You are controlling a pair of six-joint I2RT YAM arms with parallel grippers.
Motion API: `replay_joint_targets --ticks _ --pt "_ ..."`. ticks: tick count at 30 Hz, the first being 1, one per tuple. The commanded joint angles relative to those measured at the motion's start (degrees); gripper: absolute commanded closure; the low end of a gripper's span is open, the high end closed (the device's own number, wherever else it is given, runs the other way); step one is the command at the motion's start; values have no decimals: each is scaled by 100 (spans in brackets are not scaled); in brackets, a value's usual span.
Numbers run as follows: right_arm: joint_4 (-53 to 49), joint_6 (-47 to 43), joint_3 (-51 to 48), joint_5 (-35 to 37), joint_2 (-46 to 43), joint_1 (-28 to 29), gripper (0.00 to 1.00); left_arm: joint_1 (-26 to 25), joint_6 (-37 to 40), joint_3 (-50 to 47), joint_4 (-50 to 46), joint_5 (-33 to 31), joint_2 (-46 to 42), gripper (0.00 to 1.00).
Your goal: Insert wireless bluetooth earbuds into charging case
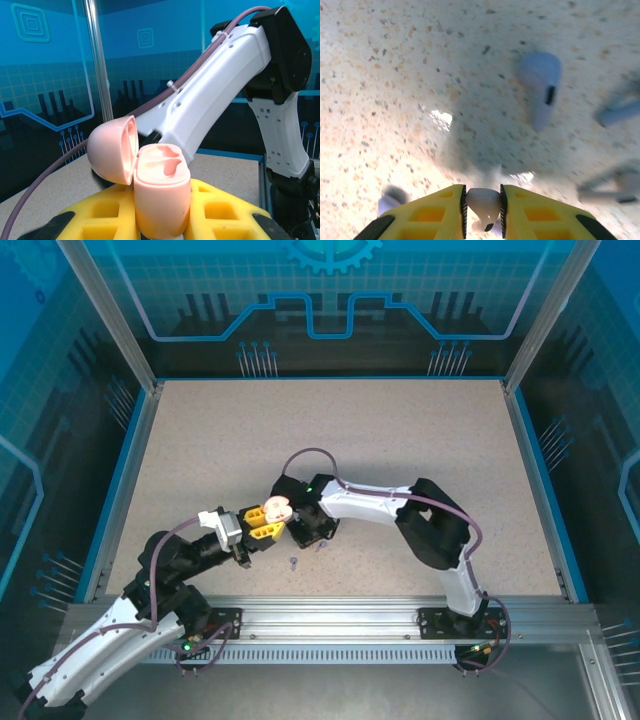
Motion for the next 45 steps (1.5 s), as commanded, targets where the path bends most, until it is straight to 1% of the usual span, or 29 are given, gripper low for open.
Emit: replay_joint_targets --ticks 1,6,10,17,21,24,28,32,38,45 --pt "245 -247 -307 218 -735 -172 75 -32 -131 71 111 -87 -86 100" --pt "474 -484 -923 262 -1779 -458 75 -38 -247 -50 352 -126 37 100" --pt "714 -713 -1361 146 -2786 -763 75 -33 -351 -137 669 -134 326 100" --pt "912 -1369 -1663 125 -4423 -1021 75 -34 -666 -192 1533 -50 1296 100" --pt "1073 -1690 -1706 104 -5100 -1026 75 -38 -877 -192 2059 54 1918 100" --pt "1157 -1899 -1679 -66 -5467 -1026 76 -37 -985 -170 2386 123 2326 100" --pt "1273 -2120 -1647 -257 -5714 -897 76 -38 -1067 -133 2751 205 2782 100" --pt "1291 -2265 -1570 -187 -5695 -623 76 -30 -1124 -122 3065 279 3093 100" --pt "1361 -2340 -1387 -36 -5430 -310 76 -47 -1077 -122 3309 366 3328 100" --pt "1361 -2435 -1041 79 -5044 -84 76 -47 -778 -115 3425 523 3451 100"
